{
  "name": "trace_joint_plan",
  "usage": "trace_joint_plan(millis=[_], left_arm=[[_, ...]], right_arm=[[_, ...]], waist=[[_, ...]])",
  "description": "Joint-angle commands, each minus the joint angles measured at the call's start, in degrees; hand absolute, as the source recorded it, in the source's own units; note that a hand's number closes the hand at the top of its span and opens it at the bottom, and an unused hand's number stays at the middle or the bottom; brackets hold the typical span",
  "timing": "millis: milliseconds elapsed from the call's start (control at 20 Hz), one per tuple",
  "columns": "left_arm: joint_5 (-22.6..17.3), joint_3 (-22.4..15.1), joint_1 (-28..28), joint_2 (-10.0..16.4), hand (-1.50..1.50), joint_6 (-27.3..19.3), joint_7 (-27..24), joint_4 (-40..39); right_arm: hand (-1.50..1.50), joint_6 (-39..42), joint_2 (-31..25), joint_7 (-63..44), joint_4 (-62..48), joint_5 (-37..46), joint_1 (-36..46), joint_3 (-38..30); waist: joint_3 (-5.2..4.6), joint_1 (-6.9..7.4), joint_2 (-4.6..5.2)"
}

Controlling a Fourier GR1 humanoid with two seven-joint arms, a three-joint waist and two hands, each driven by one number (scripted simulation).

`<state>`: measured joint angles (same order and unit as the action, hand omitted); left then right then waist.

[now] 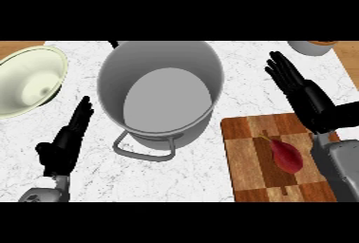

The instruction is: Pick the pear from the cutting board and place it in the pot

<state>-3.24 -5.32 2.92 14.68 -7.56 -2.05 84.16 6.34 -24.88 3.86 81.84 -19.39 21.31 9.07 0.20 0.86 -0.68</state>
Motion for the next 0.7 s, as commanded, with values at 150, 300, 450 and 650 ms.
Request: trace_joint_plan(millis=[150, 300, 450, 650], left_arm=[[1.9, 6.2, -3.0, 7.8, 0.0, -0.8, 1.8, 0.5], [2.7, 5.0, -4.1, 6.2, 0.0, -1.9, 3.3, -1.5], [2.1, 5.8, -5.0, 7.1, 0.0, -1.7, 5.8, -0.1], [0.5, 8.4, -4.8, 9.4, 0.0, 0.9, 5.9, -0.7]], right_arm=[[1.5, 3.2, -9.2, -7.4, -6.9, -1.8, -8.9, -5.7], [1.5, 0.1, -24.3, -1.7, -5.5, 18.3, -6.6, -2.7], [-1.5, -12.6, -18.7, 13.0, -5.2, 22.3, -13.8, -6.9], [-1.5, -11.4, -16.6, 29.9, -7.8, 17.7, -25.6, -12.2]], waist=[[-0.17, -1.06, 0.58], [-1.35, -1.43, -0.12], [0.05, -2.95, 0.13], [-0.11, -2.17, 0.54]])
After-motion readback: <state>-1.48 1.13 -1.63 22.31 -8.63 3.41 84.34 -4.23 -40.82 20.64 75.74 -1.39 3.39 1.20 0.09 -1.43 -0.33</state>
